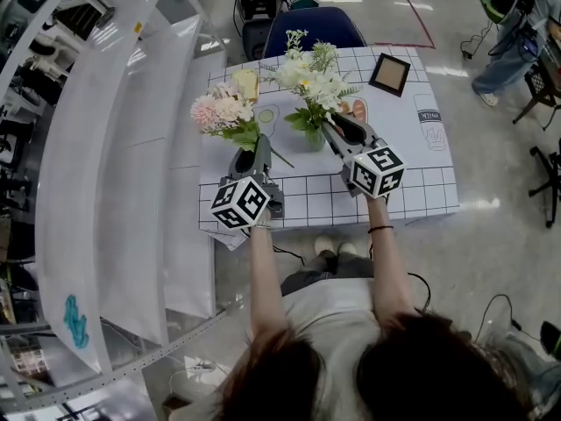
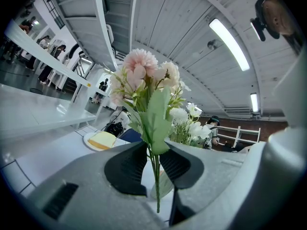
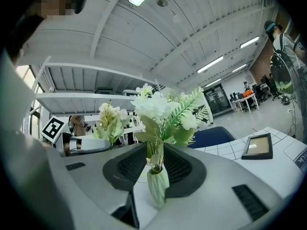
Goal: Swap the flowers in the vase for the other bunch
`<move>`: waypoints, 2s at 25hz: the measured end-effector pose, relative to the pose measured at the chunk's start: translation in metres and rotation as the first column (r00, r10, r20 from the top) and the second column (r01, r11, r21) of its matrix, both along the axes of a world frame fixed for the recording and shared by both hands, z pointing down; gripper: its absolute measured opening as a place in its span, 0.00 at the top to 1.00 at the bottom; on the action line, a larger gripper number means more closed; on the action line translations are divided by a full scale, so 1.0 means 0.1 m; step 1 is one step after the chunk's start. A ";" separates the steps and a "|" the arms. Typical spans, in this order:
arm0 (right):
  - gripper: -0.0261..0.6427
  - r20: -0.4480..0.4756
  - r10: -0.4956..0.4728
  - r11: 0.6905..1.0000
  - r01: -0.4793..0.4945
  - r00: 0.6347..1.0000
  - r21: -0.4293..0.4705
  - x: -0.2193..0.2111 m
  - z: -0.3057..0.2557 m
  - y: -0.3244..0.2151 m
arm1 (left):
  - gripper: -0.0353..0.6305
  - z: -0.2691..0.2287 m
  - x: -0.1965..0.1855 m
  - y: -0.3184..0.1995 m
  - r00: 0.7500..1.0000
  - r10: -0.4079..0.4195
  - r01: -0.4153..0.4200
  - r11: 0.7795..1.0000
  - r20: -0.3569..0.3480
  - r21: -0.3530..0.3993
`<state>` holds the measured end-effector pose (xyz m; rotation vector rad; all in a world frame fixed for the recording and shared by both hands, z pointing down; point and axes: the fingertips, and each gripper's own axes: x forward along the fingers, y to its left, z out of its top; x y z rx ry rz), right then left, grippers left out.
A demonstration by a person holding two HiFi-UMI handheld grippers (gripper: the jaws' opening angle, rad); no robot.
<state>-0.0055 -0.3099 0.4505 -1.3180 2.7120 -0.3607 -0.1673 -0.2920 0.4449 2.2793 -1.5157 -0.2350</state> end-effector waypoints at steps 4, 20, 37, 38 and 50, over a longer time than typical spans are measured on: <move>0.83 -0.007 -0.013 1.000 0.013 1.000 0.000 0.02 -0.03 0.06 | 0.83 -0.03 0.06 0.05 1.000 0.001 -0.001 1.000 -0.003 0.005; 0.92 -0.037 -0.071 0.997 0.072 0.997 0.027 0.01 -0.22 0.32 | 0.83 -0.10 0.21 0.32 1.000 0.004 -0.004 1.000 -0.001 0.018; 0.95 -0.069 -0.097 0.993 0.102 0.993 0.062 0.07 -0.32 0.47 | 0.83 -0.16 0.32 0.46 1.000 0.004 -0.004 0.999 0.009 0.037; 0.95 -0.068 -0.100 0.992 0.105 0.993 0.064 0.07 -0.33 0.47 | 0.83 -0.17 0.32 0.46 1.000 0.003 -0.004 0.999 0.011 0.037; 0.95 -0.063 -0.123 0.988 0.128 0.990 0.081 0.07 -0.40 0.51 | 0.83 -0.23 0.34 0.49 1.000 -0.007 0.005 0.999 0.023 0.046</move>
